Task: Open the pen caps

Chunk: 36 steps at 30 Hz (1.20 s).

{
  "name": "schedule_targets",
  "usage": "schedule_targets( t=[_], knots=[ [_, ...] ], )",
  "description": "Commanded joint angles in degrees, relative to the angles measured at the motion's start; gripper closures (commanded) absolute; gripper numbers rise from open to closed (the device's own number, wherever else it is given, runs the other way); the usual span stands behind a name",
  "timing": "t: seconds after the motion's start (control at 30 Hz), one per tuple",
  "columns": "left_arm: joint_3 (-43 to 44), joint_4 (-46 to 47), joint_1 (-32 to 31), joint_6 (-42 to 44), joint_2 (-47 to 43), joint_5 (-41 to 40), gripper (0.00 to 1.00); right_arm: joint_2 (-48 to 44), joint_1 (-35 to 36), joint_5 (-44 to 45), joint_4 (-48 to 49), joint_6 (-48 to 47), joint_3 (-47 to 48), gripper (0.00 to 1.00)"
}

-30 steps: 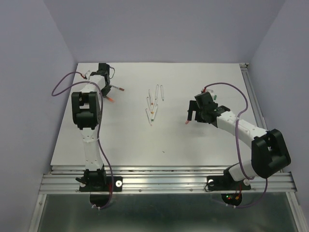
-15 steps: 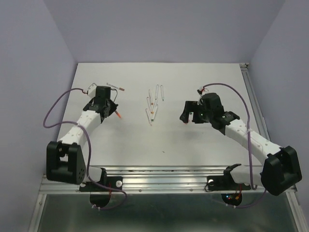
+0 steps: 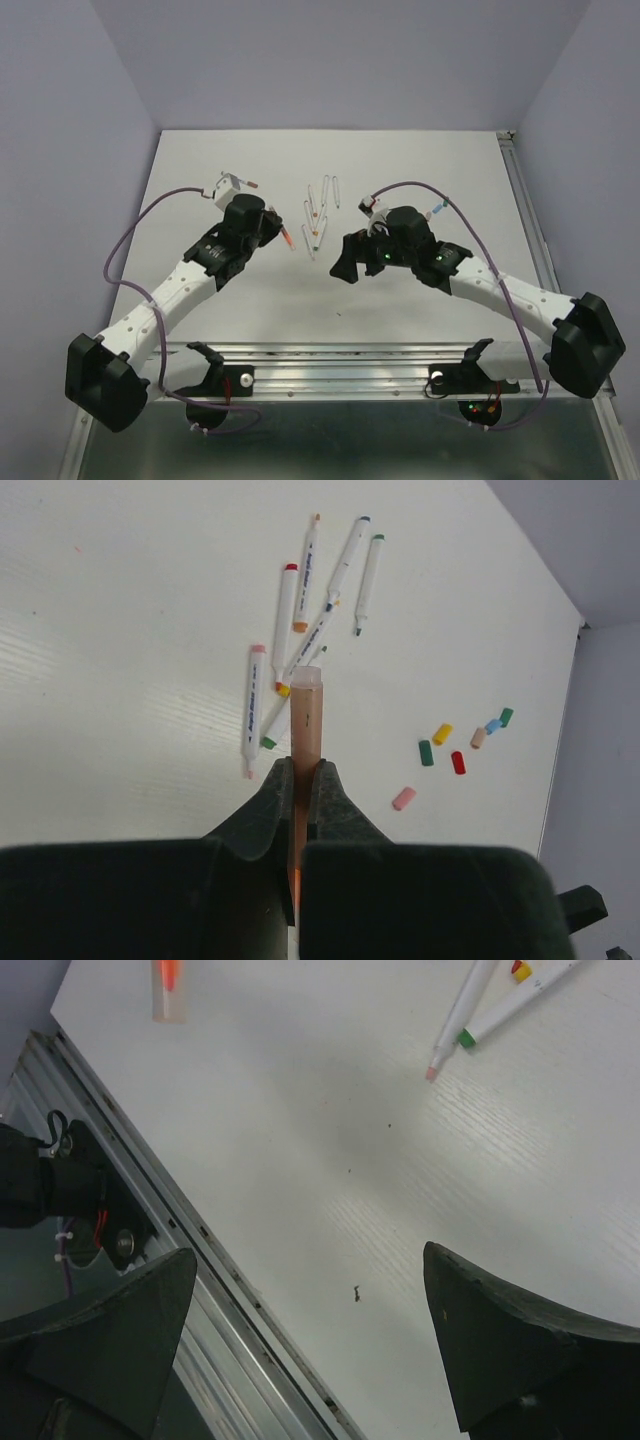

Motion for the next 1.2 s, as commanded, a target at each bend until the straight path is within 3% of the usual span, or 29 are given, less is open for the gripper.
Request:
schedule_targets(
  t=[0.0,0.2,0.4,0.73,0.93,1.13,1.17],
  knots=[
    [2.18,2.5,-4.05,-4.21,1.77,-2.38,1.0,1.96,1.29,-3.36,6.74,0.81,4.22,0.01],
    [3.59,4.61,-10.9,-9.3,3.26,-5.1,1.0,8.2,1.73,0.41,9.1,4.23,8.6,0.03],
    [4.38,5.31,-13.46,-10.97,4.93,-5.63,1.0,12.59,1.73,0.24,10.7,6.43,12.39,0.11],
    [4.82,6.19,-14.87,-11.33,5.9,-7.3,1.0,14.19,1.82,-1.78,8.15,9.95,13.97,0.58],
    [4.91,6.63,-14.96,-11.85,5.64,-7.92,1.0,14.1,1.82,-3.97,5.95,10.92,14.24,0.64],
    [5.08,6.98,-14.96,-12.12,5.9,-8.53,1.0,13.13,1.82,-5.73,5.51,10.65,13.89,0.88],
    [5.17,7.16,-14.96,-12.03,6.07,-9.23,1.0,13.04,1.82,-6.69,5.59,10.65,13.71,0.98]
  ],
)
